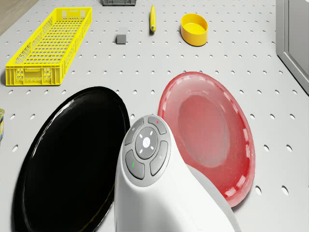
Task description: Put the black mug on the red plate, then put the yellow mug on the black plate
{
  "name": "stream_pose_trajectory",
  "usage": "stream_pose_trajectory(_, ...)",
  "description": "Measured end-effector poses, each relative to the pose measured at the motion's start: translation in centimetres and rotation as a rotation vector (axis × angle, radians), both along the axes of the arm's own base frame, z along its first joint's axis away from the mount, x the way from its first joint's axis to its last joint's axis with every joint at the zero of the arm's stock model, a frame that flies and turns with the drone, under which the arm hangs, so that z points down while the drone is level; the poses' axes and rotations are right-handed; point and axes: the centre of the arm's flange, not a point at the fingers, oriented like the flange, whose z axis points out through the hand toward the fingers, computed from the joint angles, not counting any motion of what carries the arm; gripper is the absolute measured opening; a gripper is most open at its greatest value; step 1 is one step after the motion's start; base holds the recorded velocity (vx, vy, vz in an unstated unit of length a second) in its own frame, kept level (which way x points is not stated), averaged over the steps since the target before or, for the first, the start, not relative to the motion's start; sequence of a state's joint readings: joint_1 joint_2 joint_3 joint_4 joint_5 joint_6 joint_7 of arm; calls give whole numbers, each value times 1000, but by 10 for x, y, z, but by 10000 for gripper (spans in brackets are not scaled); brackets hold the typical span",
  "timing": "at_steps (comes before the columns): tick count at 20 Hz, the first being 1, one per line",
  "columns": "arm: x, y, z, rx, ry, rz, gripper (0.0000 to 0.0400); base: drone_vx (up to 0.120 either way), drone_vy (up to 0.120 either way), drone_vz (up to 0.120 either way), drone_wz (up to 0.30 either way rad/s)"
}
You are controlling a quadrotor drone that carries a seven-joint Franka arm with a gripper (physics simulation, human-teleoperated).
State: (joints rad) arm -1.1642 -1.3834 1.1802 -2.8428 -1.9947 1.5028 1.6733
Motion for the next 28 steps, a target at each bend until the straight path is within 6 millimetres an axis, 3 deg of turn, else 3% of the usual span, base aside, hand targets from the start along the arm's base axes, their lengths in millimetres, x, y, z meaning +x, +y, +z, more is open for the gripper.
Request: stream_pose_trajectory(28, 0, 0, 0, 0, 0, 0, 110, 120, -120, 0, 0)
